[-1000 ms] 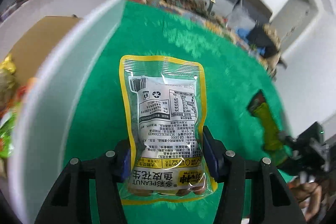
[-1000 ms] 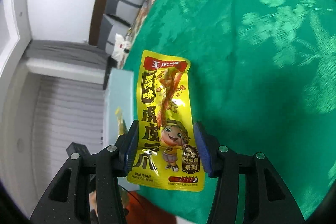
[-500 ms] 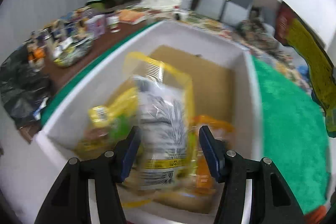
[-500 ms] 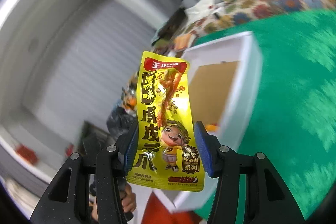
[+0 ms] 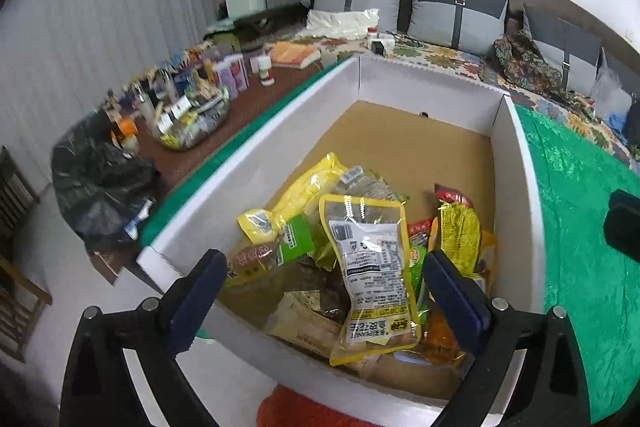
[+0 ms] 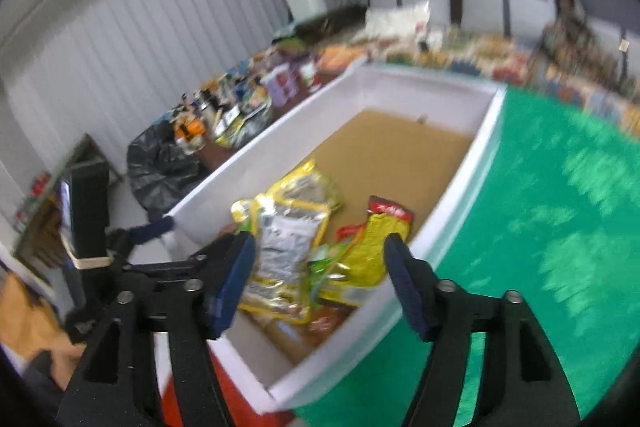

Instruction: Organize snacks

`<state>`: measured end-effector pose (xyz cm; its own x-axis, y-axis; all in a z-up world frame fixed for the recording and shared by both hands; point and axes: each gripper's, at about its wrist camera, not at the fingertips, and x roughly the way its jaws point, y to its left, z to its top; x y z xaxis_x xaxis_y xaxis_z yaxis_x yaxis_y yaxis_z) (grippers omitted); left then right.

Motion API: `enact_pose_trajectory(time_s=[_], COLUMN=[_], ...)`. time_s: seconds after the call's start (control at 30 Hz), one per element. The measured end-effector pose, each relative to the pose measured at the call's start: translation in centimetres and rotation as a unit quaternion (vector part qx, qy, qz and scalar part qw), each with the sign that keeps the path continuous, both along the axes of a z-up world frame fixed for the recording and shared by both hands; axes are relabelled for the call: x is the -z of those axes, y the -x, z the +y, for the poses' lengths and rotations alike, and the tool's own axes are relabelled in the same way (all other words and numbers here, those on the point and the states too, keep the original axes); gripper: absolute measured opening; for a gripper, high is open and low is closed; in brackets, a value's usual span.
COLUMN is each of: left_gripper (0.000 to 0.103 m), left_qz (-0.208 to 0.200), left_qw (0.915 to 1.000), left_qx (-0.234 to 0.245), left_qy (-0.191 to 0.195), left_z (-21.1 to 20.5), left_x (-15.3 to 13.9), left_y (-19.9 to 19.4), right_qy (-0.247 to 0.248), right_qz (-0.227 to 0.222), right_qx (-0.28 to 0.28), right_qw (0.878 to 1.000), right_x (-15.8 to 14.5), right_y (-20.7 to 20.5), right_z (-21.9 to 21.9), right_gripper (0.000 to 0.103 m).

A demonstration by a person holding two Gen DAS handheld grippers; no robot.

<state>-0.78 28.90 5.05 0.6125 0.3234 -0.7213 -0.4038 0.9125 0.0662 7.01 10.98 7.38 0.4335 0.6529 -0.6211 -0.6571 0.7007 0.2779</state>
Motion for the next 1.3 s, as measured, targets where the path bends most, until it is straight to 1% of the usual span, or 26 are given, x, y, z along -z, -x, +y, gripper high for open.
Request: enact_pose_trajectory(time_s=[0.07, 0.17, 0.3, 0.57, 0.7, 0.77, 0.83, 0.93, 1.03, 1.13, 1.17, 1.2, 1.23, 1.3], left_gripper=[0.103, 0.103, 0.103, 0.103, 0.103, 0.103, 0.103, 0.103, 0.103, 0.103, 0.103, 0.103, 0.103, 0.103], left_qz=[-0.005, -0.017, -0.016, -0.006, 0.007, 0.002, -0.009, -0.023, -0.038, -0.068, -0.08, -0.086, -0.088, -0.09], left_qw=[0.9996, 0.9988, 0.9994, 0.9994, 0.9981, 0.9975, 0.9976, 0.9984, 0.9983, 0.9966, 0.9958, 0.9955, 0.9956, 0.9957], left_qx=[-0.014, -0.018, -0.011, -0.033, -0.05, -0.049, -0.041, -0.028, -0.016, -0.006, -0.003, 0.001, 0.006, 0.02], left_qy=[-0.023, -0.042, -0.027, -0.013, -0.035, -0.051, -0.055, -0.043, -0.042, -0.045, -0.044, -0.041, -0.033, -0.01], left_z=[-0.7, -1.6, -2.2, -1.9, -1.3, -1.2, -1.1, -0.6, -0.6, -1.1, -1.3, -1.4, -1.4, -1.3], left_x=[-1.2, -2.3, -3.1, -3.3, -3.3, -3.5, -3.9, -4.5, -5.2, -6.2, -6.6, -6.9, -7.2, -7.6], left_y=[0.3, 0.7, 1.1, 1.2, 1.4, 1.8, 2.4, 3.2, 3.7, 4.6, 4.9, 5.0, 5.1, 5.3], right_qy=[0.018, 0.042, 0.058, 0.075, 0.094, 0.104, 0.109, 0.108, 0.102, 0.062, 0.056, 0.053, 0.054, 0.072], right_qz=[-0.011, -0.013, -0.027, -0.035, -0.039, -0.037, -0.035, -0.047, -0.083, -0.112, -0.111, -0.105, -0.09, -0.05], right_qx=[0.01, 0.024, 0.036, 0.037, 0.036, 0.038, 0.042, 0.042, 0.051, 0.073, 0.079, 0.076, 0.067, 0.07], right_qw=[1.0, 0.999, 0.997, 0.996, 0.994, 0.993, 0.992, 0.992, 0.99, 0.989, 0.989, 0.99, 0.992, 0.994], right_x=[-0.7, -0.6, -0.9, -2.1, -2.5, -2.6, -2.8, -3.3, -4.1, -5.2, -5.5, -5.5, -5.5, -5.0], right_y=[0.5, 0.5, 1.3, 2.5, 2.8, 2.9, 3.1, 3.6, 4.4, 5.5, 5.5, 5.4, 5.0, 4.1], right_z=[-0.9, -1.8, -2.4, -2.3, -1.5, -1.1, -0.8, -0.3, -0.2, -1.4, -1.6, -1.7, -1.6, -1.5], right_gripper=[0.072, 0.072, 0.073, 0.073, 0.073, 0.073, 0.073, 0.073, 0.073, 0.073, 0.073, 0.076, 0.079, 0.079])
